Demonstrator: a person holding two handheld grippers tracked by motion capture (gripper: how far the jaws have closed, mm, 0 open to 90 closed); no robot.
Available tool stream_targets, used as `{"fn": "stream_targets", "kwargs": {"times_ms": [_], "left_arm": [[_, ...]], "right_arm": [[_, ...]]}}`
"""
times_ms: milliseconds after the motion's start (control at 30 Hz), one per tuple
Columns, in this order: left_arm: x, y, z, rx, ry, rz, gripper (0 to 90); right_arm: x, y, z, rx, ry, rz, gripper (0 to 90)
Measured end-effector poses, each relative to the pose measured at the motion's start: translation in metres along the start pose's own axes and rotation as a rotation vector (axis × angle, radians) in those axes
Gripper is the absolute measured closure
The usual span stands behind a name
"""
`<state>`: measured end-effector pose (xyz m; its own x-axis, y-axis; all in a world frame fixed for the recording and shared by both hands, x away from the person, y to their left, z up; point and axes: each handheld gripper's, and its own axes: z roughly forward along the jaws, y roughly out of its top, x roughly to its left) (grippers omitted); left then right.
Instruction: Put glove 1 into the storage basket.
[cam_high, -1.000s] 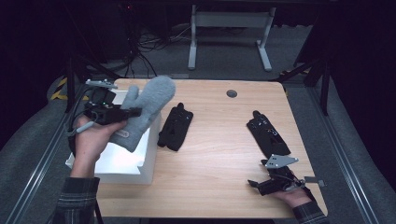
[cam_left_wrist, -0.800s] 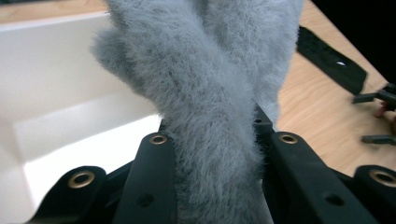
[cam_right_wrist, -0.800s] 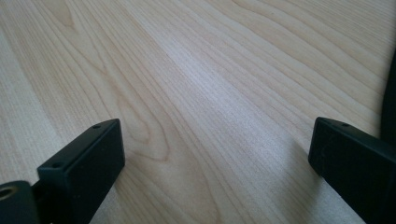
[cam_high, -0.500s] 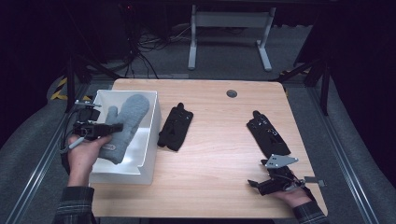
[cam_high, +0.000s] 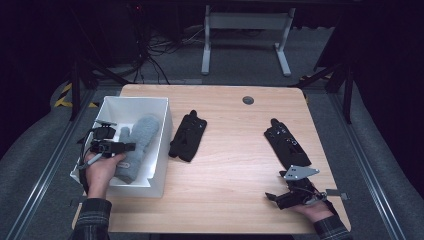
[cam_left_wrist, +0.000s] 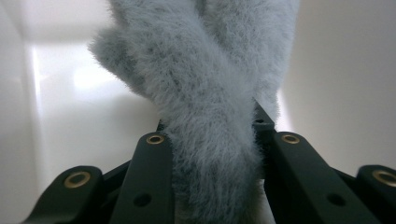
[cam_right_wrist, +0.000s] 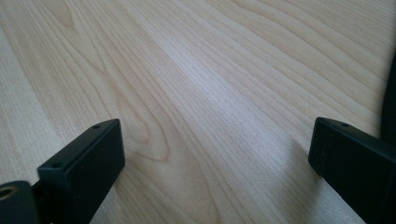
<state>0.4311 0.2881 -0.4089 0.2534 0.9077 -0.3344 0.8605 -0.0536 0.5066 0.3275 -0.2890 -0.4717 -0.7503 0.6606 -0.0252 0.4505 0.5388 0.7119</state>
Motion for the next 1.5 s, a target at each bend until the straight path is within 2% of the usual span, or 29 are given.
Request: {"fn": "stream_targets", "kwargs": {"times_ms": [100,200,267,300,367,400,433,467,500,533,633,933,1200,1333,1367,1500], "left_arm": [[0.002,0.0,0.005,0.01,0.013,-0.011,69.3],[0.002,0.001,0.006,0.024,0.028,-0.003,66.8],[0.002,0.002,0.007,0.033,0.049,0.006,60.4],[0.002,0.002,0.006,0.027,0.057,0.002,52.1],[0.001,0.003,0.004,0.023,0.053,0.004,49.2],[-0.002,0.004,0.003,0.019,0.064,0.018,45.9],[-0.004,0.004,0.002,0.022,0.08,0.032,38.3],[-0.01,0.006,-0.002,0.014,0.108,0.057,35.4],[-0.01,0.006,-0.002,0.014,0.108,0.057,32.7],[-0.015,0.009,-0.007,0.002,0.138,0.069,30.4],[-0.017,0.013,-0.014,-0.016,0.152,0.083,27.4],[-0.032,0.022,-0.037,-0.067,0.125,0.136,23.0],[-0.063,0.029,-0.051,-0.103,0.056,0.211,20.7],[-0.086,0.034,-0.054,-0.11,-0.004,0.268,20.4],[-0.086,0.034,-0.054,-0.11,-0.004,0.268,19.9],[-0.108,0.037,-0.055,-0.125,-0.049,0.314,18.8]], "right_arm": [[0.0,0.0,0.0,0.0,-0.001,0.0,3.9],[0.0,0.0,0.0,0.0,-0.001,0.0,3.9],[0.0,0.0,0.0,0.0,-0.001,0.0,3.9],[0.0,0.0,0.0,0.0,-0.001,0.0,3.9],[0.0,0.0,0.0,0.0,-0.001,0.0,3.9],[0.0,0.0,0.0,0.0,-0.001,0.001,3.9],[0.0,0.0,0.0,0.0,-0.001,0.0,3.9],[0.0,0.0,0.0,0.0,0.0,0.001,3.9],[0.0,0.0,0.0,0.0,0.0,0.001,3.9],[0.0,0.0,0.0,0.0,-0.001,0.0,3.9],[0.0,0.0,0.0,0.0,-0.001,0.0,3.9],[0.0,0.0,0.0,0.0,-0.001,0.0,3.9],[0.0,0.0,0.0,-0.001,-0.002,0.0,3.9],[0.0,0.0,0.0,0.0,-0.002,0.001,3.9],[0.0,0.0,0.0,0.0,-0.002,0.001,3.9],[0.0,0.0,0.0,0.0,-0.002,0.001,3.9]]}}
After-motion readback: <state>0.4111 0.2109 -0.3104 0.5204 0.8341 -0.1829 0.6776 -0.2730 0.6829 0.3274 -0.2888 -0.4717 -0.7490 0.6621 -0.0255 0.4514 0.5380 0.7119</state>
